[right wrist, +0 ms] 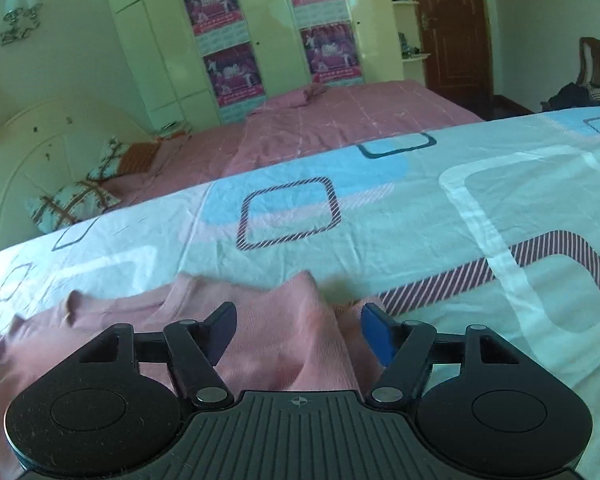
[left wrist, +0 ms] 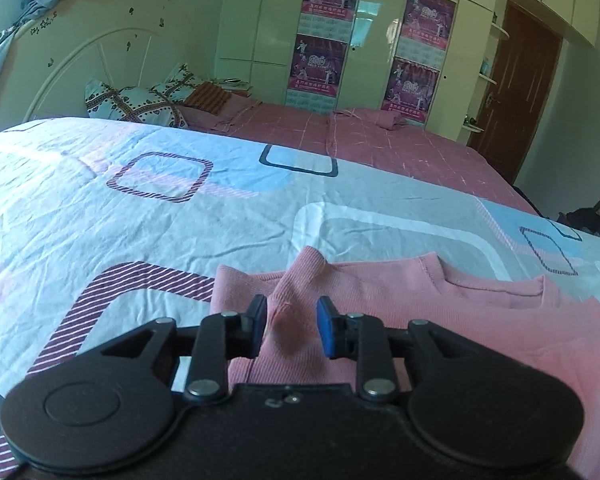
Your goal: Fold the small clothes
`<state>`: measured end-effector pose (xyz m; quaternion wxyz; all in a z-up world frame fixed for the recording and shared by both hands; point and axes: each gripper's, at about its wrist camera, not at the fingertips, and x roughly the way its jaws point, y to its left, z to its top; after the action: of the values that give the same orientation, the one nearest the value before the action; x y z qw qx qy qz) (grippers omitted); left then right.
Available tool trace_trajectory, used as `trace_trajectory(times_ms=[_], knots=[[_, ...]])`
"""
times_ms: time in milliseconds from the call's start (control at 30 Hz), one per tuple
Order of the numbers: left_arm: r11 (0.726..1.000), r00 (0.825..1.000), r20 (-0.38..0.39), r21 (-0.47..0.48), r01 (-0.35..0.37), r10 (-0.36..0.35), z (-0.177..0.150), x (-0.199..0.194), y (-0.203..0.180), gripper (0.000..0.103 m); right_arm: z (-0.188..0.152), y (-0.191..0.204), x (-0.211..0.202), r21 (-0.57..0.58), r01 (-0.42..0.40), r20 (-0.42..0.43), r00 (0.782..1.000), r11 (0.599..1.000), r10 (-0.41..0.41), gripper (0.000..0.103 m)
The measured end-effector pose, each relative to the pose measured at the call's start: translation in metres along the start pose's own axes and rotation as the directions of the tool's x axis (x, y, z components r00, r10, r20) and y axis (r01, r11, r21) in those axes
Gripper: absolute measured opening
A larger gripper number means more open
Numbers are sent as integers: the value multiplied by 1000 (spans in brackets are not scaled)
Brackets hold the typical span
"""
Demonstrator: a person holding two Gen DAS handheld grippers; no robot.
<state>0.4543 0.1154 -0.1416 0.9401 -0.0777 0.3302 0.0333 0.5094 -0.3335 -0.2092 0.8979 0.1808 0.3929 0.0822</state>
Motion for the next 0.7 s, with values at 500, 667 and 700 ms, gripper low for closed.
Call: trace_trajectory(times_ms=[500, 667, 700], knots=[[999, 996, -95, 50, 2, 3, -46, -23, 0, 22, -58, -2, -40, -90, 79, -91, 992, 993, -87, 8], [996, 994, -77, 47, -71, 74, -50, -21, 10, 5, -67, -6, -35, -155, 201, -89, 972, 967, -217, 3], [996, 994, -75, 57, -72, 76, -50, -21, 9, 5, -68, -13, -35, -121, 200, -95, 973, 972, -212, 3]])
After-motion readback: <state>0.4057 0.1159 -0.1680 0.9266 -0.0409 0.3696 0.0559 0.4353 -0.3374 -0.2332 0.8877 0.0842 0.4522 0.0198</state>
